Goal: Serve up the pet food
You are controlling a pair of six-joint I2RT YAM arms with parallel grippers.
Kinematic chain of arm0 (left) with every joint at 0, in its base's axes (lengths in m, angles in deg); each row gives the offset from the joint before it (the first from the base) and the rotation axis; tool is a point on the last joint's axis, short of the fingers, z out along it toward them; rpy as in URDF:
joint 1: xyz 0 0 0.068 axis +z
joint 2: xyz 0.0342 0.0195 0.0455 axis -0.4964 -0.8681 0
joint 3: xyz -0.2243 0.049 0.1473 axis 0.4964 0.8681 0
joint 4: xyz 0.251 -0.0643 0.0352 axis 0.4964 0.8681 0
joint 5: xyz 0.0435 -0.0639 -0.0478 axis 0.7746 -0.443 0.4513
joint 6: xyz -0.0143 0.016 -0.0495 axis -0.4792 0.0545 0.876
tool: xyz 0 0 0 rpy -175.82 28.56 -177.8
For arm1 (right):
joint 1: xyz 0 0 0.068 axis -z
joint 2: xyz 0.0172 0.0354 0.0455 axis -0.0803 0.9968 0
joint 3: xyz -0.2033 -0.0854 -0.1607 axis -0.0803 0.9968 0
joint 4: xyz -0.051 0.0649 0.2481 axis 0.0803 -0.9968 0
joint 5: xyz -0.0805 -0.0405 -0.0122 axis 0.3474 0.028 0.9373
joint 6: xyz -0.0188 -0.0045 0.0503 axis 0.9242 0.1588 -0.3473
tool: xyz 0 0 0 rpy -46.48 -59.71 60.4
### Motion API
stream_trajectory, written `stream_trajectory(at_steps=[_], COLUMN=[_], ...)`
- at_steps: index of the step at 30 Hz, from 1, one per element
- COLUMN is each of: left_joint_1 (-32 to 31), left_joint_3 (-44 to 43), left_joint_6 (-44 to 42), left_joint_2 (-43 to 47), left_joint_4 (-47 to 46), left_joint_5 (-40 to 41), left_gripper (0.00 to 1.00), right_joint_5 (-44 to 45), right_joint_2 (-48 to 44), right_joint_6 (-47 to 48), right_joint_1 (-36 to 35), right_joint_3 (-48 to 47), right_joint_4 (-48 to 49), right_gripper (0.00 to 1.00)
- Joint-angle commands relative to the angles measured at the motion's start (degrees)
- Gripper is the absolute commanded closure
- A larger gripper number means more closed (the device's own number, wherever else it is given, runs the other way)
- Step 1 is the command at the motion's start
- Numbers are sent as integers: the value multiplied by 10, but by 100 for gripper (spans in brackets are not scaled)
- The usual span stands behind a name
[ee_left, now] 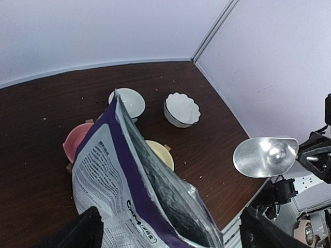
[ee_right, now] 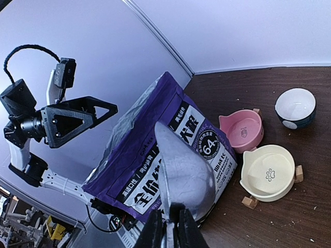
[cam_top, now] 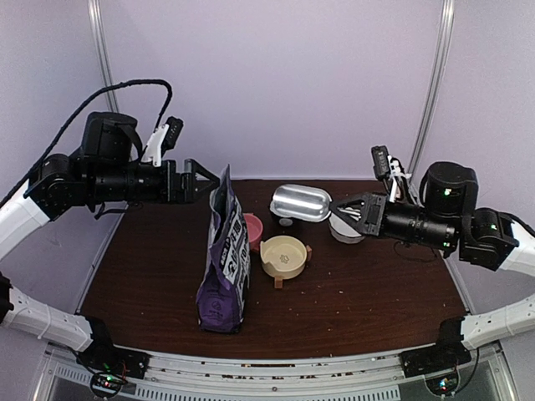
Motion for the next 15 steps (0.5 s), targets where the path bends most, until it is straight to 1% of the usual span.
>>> stream_trajectory(at_steps=[1, 5, 13, 15], left_joint_1=[14, 21, 35, 36], left_joint_3=[4, 10, 54, 55], left_joint_6=[13, 24, 41, 40], left_joint_2=[-22, -30, -41, -48], left_joint_4=[-8, -1, -17, -14], left_joint_5=[-32, -25, -28, -22], left_gripper=[4, 4, 3, 7], right_joint_5=[34, 39, 48, 51], right_joint_2=[12, 15, 19, 21], right_joint_6=[21, 25, 40, 42], right_joint_1=[0, 0, 0, 0], right_joint_3=[-26, -31, -38, -39], right_joint_4=[-40, -47, -53, -59], right_gripper=[100, 100, 100, 100])
